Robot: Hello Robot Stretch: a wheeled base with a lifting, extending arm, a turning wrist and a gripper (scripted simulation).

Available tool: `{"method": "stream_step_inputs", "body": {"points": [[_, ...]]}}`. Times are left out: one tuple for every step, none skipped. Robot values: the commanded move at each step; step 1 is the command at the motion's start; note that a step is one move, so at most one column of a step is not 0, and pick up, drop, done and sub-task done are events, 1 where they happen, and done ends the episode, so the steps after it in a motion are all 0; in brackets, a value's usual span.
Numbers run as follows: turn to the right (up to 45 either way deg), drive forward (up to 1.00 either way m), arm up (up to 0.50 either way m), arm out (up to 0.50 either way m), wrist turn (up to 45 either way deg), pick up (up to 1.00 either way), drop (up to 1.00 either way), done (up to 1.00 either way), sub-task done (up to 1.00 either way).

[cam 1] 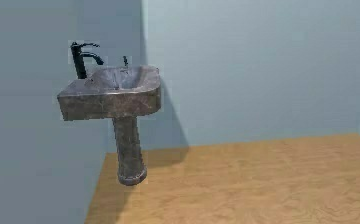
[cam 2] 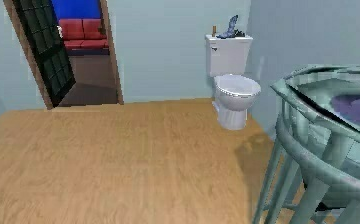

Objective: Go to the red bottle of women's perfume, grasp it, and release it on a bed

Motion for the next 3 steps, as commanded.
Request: {"method": "stream_step_inputs", "body": {"points": [[-15.0,0.0,0.0,0.0,0.0,0.0,0.0,0.0,0.0],[0.0,0.65,0.0,0.0,0.0,0.0,0.0,0.0,0.0],[-45.0,0.0,0.0,0.0,0.0,0.0,0.0,0.0,0.0]]}}
